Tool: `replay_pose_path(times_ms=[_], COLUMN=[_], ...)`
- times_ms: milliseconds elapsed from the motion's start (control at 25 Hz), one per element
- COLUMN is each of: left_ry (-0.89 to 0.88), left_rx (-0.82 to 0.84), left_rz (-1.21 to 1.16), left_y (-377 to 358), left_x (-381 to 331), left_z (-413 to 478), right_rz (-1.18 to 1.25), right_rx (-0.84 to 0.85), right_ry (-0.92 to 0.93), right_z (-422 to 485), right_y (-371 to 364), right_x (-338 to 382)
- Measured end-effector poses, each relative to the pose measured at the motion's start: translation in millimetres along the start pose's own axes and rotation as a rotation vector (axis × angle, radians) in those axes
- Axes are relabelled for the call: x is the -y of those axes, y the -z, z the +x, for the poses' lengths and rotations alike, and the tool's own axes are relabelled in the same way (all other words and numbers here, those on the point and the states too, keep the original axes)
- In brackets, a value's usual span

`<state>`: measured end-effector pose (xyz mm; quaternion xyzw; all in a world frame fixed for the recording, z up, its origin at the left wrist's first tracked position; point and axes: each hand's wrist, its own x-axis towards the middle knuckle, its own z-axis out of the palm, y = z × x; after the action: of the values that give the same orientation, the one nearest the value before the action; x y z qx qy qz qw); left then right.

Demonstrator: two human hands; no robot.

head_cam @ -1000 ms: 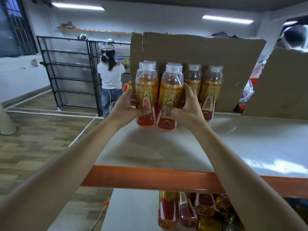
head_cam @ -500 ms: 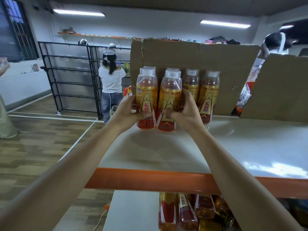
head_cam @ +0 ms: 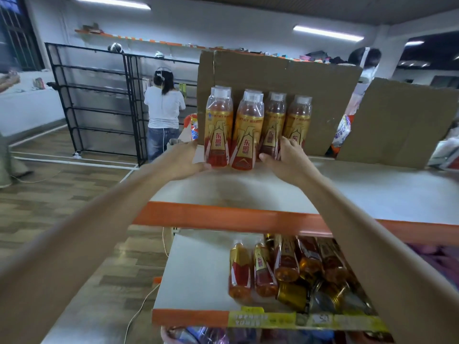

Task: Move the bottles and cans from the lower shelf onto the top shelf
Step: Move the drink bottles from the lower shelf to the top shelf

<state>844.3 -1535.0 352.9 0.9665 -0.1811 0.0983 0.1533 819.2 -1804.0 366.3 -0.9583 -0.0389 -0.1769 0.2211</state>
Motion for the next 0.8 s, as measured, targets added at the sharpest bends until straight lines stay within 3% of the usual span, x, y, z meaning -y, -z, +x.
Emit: replay_pose_path(times_ms=[200, 440, 800], left_ry=[0.005, -0.042, 0.017], left_rx=[0.081, 0.068, 0.078], left_rz=[0.131, 0.198, 0.222], left_y=[27.5, 28.8, 6.6], left_x=[-35.3, -99.0, -153.2], left_z=[-31.9, -58.7, -129.1], right_rz=[-0.191, -0.319, -0.319], right_rx=[0.102, 0.17, 0.176], right_ry=[0.069, 0.121, 0.192], right_z=[-33.5, -74.7, -137.9], right_y=[31.5, 60.0, 85.2], right_x=[15.1, 9.5, -18.3])
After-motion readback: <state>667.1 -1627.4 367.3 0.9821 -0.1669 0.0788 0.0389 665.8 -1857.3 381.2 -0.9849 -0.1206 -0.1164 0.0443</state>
